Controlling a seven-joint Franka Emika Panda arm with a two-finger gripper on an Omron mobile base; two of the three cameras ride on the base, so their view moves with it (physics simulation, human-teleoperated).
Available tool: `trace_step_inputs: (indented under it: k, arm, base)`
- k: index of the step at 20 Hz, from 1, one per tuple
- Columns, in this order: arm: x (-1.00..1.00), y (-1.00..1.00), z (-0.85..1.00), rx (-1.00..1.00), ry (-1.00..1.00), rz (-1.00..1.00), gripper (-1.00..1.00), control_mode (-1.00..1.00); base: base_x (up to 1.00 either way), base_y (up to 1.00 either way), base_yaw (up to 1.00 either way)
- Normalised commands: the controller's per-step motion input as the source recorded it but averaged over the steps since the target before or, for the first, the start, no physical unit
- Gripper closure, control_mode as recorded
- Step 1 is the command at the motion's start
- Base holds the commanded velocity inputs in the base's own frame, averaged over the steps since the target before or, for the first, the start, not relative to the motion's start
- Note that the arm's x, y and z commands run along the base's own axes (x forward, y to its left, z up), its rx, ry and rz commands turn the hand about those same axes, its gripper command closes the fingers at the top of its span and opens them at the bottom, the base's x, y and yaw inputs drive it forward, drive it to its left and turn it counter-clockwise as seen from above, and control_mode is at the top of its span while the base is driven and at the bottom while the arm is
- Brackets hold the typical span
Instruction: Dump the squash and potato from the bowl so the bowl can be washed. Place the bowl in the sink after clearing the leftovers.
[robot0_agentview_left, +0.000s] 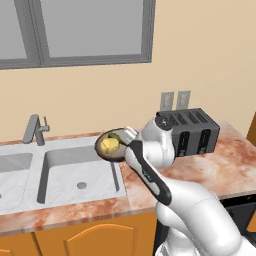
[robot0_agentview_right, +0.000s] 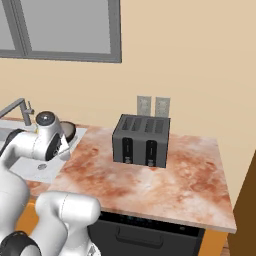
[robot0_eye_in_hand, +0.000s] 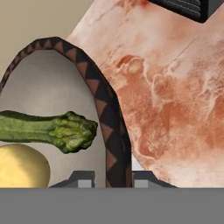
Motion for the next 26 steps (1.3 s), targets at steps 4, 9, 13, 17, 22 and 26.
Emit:
trace_step_inputs:
  k: [4,9,13,17,22,26]
  arm:
    - [0.03,0.06,-0.18,-0.06,0.19,0.01,1.00,-1.00]
    - [0.01,0.12,-0.15,-0.08,0.03,0.01,1.00,-1.00]
    - [0.16,0.43,-0.10,-0.07,-0.01,0.00,1.00,-1.00]
    - [0.01,0.43,-0.16,-0.15,0.00,0.00,1.00,-1.00]
    - [0.00,0.25,-0.01,-0.31,-0.04,0.00,1.00,-1.00]
    - [0.01,0.33,0.00,-0.34,0.00,0.00,1.00,-1.00]
  base:
    - [0.00,0.00,0.00]
    - [0.00,0.00,0.00]
    - [0.00,0.00,0.00]
    - [0.00,0.00,0.00]
    - [0.00,0.00,0.00]
    - [0.00,0.00,0.00]
